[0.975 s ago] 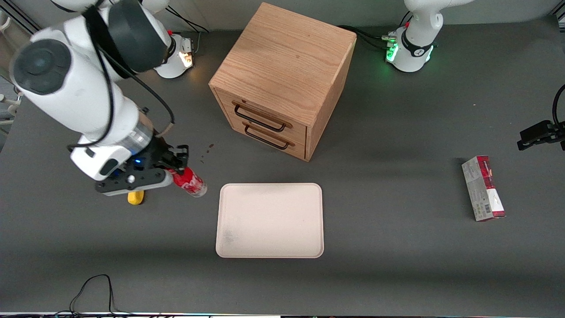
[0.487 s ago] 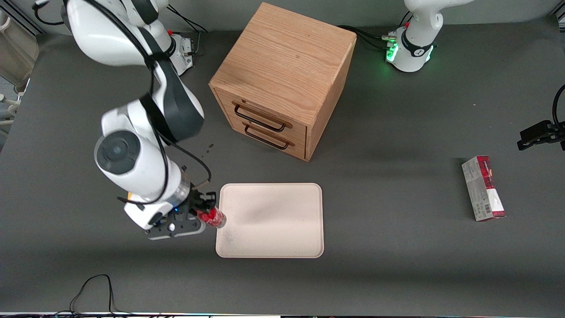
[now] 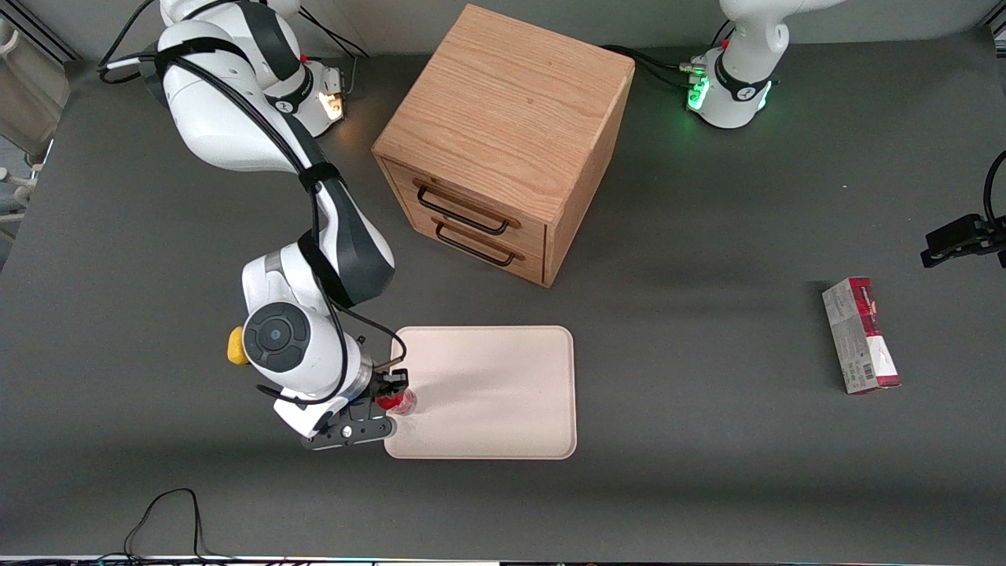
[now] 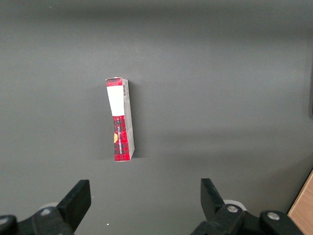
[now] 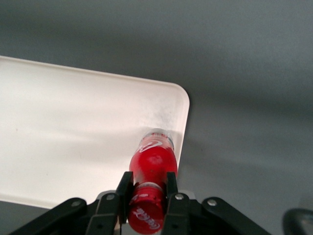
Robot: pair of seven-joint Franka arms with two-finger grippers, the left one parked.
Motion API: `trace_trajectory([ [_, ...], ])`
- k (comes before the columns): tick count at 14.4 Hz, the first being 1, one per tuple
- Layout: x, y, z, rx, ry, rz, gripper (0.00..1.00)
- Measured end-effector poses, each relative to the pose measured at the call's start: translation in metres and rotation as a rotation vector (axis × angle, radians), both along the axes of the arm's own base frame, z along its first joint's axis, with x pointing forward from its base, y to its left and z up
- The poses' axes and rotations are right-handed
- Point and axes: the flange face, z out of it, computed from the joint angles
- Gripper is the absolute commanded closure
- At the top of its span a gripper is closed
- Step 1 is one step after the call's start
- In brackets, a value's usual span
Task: Place coke bottle on tray
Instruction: 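Lower the bottle onto the tray, open the right gripper, withdraw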
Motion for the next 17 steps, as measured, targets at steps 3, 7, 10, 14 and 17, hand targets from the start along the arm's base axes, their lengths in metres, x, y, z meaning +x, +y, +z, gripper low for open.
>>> trace_trajectory([
  [3, 0.003, 0.002, -0.008, 0.006, -0.013, 0.002, 1.00],
  [7, 0.006, 0.003, -0.028, 0.006, -0.012, 0.002, 0.92],
  [10, 0.007, 0.003, -0.032, 0.008, -0.016, 0.002, 0.00],
  [14, 0.008, 0.004, -0.023, 0.016, -0.035, 0.002, 0.00],
  [17, 0.002, 0.000, 0.011, 0.005, -0.013, 0.001, 0.00],
])
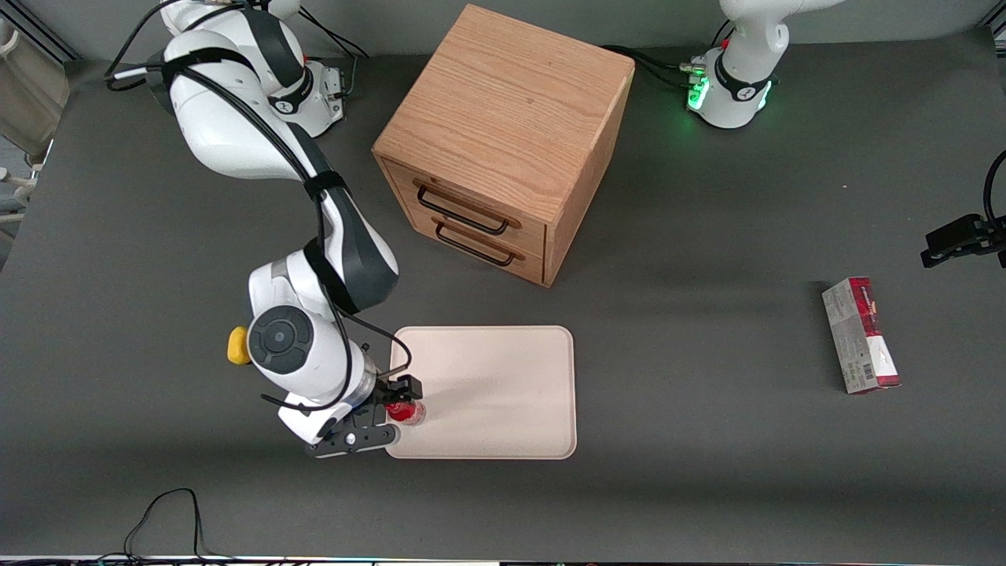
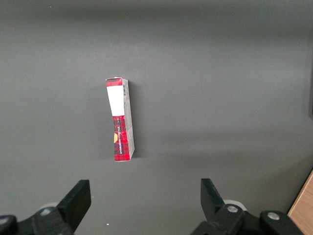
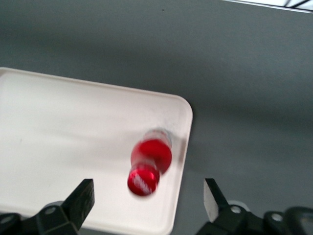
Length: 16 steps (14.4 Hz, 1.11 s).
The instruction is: Place coke bottle on tray
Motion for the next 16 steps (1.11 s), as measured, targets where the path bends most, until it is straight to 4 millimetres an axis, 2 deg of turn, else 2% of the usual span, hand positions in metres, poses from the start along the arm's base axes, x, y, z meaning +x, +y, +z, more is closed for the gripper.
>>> trace_trajectory([
  [3, -0.019, -0.014, 0.060, -0.031, 0.057, -0.009, 0.00],
  [7, -0.049, -0.055, 0.144, -0.088, 0.115, -0.059, 0.00],
  [9, -0.061, -0.081, 0.178, -0.104, 0.111, -0.079, 0.00],
  [12, -0.076, -0.134, 0.205, -0.119, 0.124, -0.072, 0.00],
  [16, -0.095, -0.229, 0.224, -0.084, 0.132, -0.137, 0.00],
])
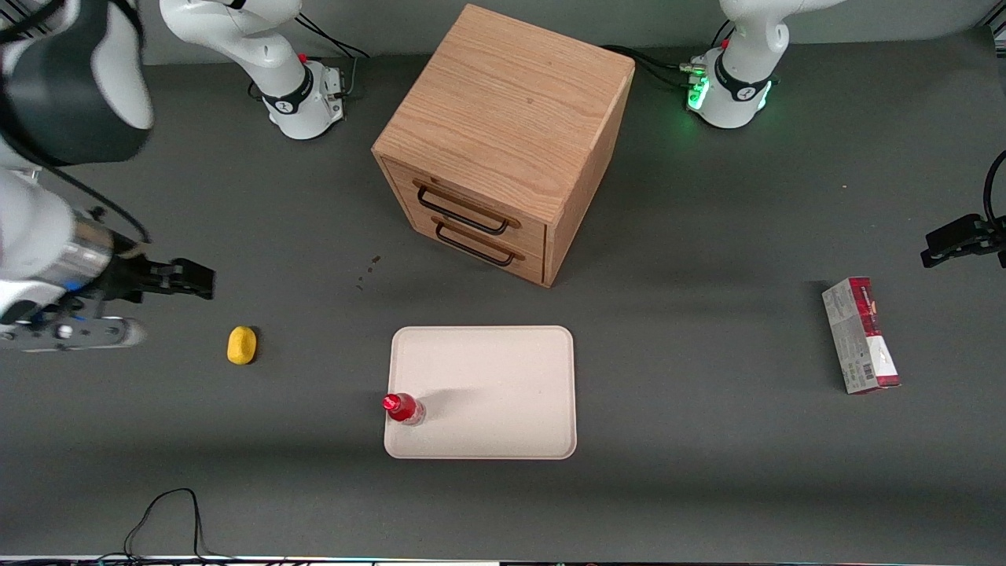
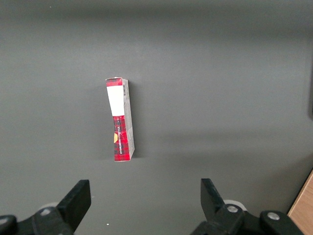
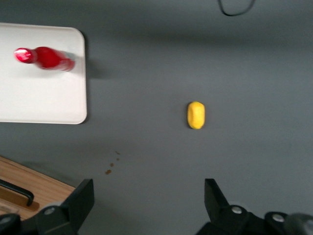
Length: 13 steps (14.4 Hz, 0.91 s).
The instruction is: Place coke bottle on tray
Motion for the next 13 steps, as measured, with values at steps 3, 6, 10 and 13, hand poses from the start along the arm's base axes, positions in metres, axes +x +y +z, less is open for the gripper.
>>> trace_trajectory([
  [3, -0.020, -0.052, -0.002, 0.029, -0.054, -0.037, 0.00],
  [6, -0.036, -0.089, -0.010, 0.042, -0.070, -0.021, 0.00],
  [10, -0.044, -0.111, -0.006, 0.053, -0.072, -0.031, 0.00],
  [13, -0.048, -0.104, -0.003, 0.055, -0.066, -0.018, 0.00],
])
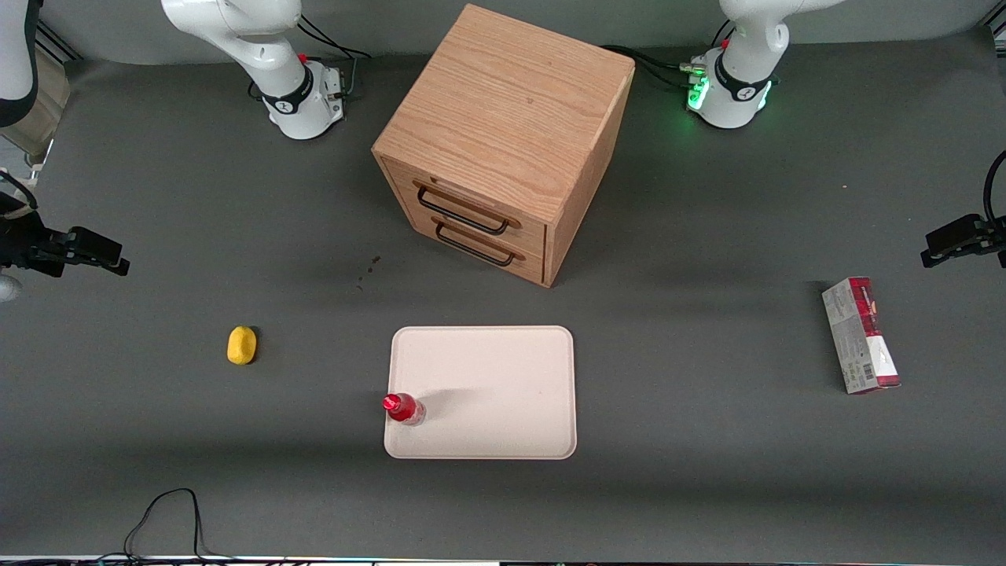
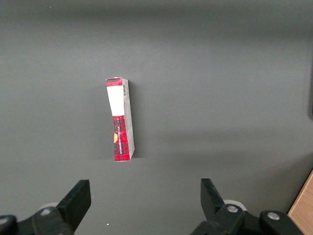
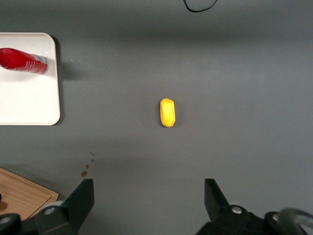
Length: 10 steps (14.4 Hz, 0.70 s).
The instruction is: Place coke bottle on tray
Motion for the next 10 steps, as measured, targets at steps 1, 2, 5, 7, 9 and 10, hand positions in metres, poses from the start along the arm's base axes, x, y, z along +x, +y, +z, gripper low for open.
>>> trace_trajectory([
  [1, -0.0014, -0.0003, -0.0003, 0.000, 0.009, -0.001, 0.00],
  [2, -0.0020, -0.0013, -0.0003, 0.000, 0.012, -0.002, 0.00],
  [5, -0.0024, -0.0042, -0.0004, -0.003, 0.014, -0.007, 0.00],
  [7, -0.0027, -0.0055, -0.0005, -0.006, 0.016, -0.009, 0.00],
  [9, -0.0029, -0.0064, -0.0006, -0.008, 0.017, -0.010, 0.00],
  [10, -0.0029, -0.0069, -0.0006, -0.008, 0.017, -0.011, 0.00],
])
